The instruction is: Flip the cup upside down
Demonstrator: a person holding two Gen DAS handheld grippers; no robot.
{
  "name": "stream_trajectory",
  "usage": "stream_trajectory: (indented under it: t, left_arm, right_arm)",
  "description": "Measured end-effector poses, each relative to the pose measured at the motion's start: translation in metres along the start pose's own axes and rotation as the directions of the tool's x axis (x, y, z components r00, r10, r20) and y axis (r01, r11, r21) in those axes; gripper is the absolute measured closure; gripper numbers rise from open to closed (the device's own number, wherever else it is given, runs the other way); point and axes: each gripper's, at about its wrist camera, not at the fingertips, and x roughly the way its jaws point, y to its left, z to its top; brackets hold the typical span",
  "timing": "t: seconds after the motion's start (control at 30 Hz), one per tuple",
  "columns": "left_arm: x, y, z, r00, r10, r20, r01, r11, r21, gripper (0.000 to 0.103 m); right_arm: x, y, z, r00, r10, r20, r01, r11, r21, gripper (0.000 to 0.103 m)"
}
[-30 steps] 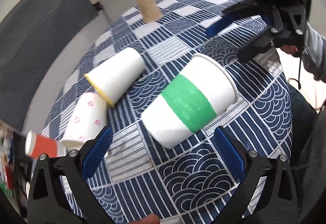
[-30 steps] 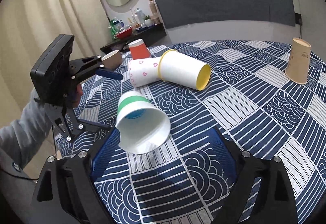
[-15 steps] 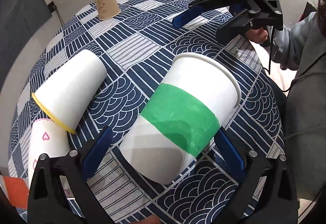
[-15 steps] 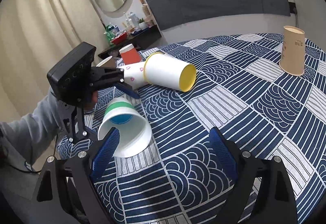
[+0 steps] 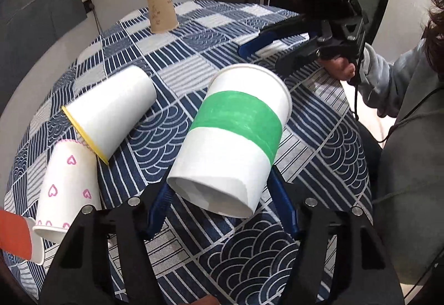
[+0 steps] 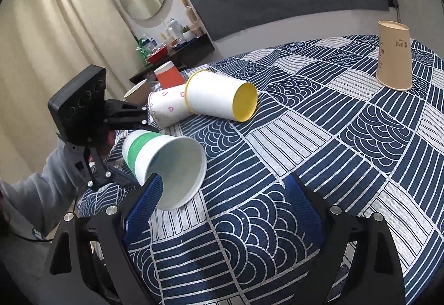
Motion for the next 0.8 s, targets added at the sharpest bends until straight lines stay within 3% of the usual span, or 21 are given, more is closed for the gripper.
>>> stream_trajectory:
  t: [0.13,0.4,0.43,0.47,0.5,0.53,0.73,0.8]
  left_arm:
    - [-0.011,-0.006,0.011,0.999,0.015,0.042,-0.015,1.0,0.008,0.037]
    - [-0.003,-0.016,0.038,0.997,0.058,0.047,-0.06,0.997,0.045,0.037]
    - [-0.003,-0.017,0.038,0.997,0.071,0.04,-0.074,0.996,0.055,0.037]
    - [-0.003,-0.018,0.037,0.996,0.079,0.036,-0.081,0.995,0.06,0.031]
    - [-0.004,-0.017,0.035,0.997,0.071,0.028,-0.073,0.996,0.059,0.018]
    - [-0.006,-0.017,0.031,0.999,0.047,0.02,-0.048,0.998,0.051,0.014]
    - [-0.002,-0.015,0.009,0.999,0.037,-0.014,-0.037,0.999,0.004,0.014]
    - [0.003,-0.017,0.007,0.999,0.043,-0.025,-0.043,0.999,0.003,0.019]
  right_arm:
    - [-0.004,-0.001,-0.001,1.0,-0.005,0.013,0.005,1.0,0.009,0.017]
    - [-0.017,-0.006,-0.003,0.999,-0.031,0.043,0.03,0.999,0.03,0.017]
    - [-0.019,-0.006,-0.003,0.999,-0.029,0.046,0.027,0.999,0.03,0.017]
    - [-0.022,-0.005,-0.003,0.998,-0.028,0.049,0.027,0.999,0.027,0.017]
    - [-0.023,-0.003,-0.004,0.998,-0.028,0.052,0.026,0.999,0.022,0.017]
    - [-0.025,-0.003,-0.004,0.998,-0.026,0.053,0.025,1.0,0.018,0.017]
    - [-0.024,-0.001,-0.003,0.998,-0.023,0.053,0.022,1.0,0.006,0.017]
    - [-0.023,-0.002,-0.003,0.998,-0.021,0.054,0.02,1.0,0.016,0.017]
